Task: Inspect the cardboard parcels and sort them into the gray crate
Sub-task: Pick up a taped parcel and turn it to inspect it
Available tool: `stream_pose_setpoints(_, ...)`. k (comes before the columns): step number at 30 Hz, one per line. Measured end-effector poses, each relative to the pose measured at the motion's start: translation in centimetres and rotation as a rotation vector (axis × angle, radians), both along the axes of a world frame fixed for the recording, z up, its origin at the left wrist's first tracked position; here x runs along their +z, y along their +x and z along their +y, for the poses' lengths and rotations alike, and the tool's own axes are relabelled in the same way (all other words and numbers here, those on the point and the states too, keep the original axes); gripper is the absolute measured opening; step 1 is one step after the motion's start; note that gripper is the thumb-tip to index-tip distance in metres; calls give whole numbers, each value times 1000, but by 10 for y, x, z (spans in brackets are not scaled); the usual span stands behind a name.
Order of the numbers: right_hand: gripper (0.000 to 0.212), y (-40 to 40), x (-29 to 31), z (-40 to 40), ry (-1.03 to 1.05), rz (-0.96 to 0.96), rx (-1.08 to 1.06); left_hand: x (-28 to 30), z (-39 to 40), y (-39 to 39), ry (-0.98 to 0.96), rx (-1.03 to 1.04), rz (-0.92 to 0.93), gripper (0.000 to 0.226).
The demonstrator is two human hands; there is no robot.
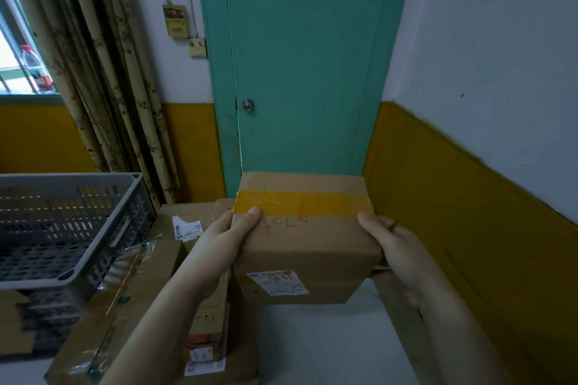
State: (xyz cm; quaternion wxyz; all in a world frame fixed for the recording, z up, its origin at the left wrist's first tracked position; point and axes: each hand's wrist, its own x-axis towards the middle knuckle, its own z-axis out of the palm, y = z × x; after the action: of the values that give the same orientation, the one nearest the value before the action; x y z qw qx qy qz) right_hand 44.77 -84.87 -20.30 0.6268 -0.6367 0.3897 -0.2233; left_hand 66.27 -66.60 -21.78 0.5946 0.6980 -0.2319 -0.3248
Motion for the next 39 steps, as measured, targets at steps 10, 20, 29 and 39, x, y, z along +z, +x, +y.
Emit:
stream_pose_setpoints(10,21,6,-10,-5,33,-4,-2,0,-1,0,-9,2,18,26)
stream_pose_setpoints(20,49,8,-17,-6,-190,7,-19,4,-14,-5,94,56,-180,33)
stream_pose_setpoints(29,43,7,3,-14,-316,6,-58,16,-19,-5,75,7,-251,60)
stream_pose_setpoints(39,56,12,4,-12,-413,61,-139,20,-21,-9,4,45,-152,64)
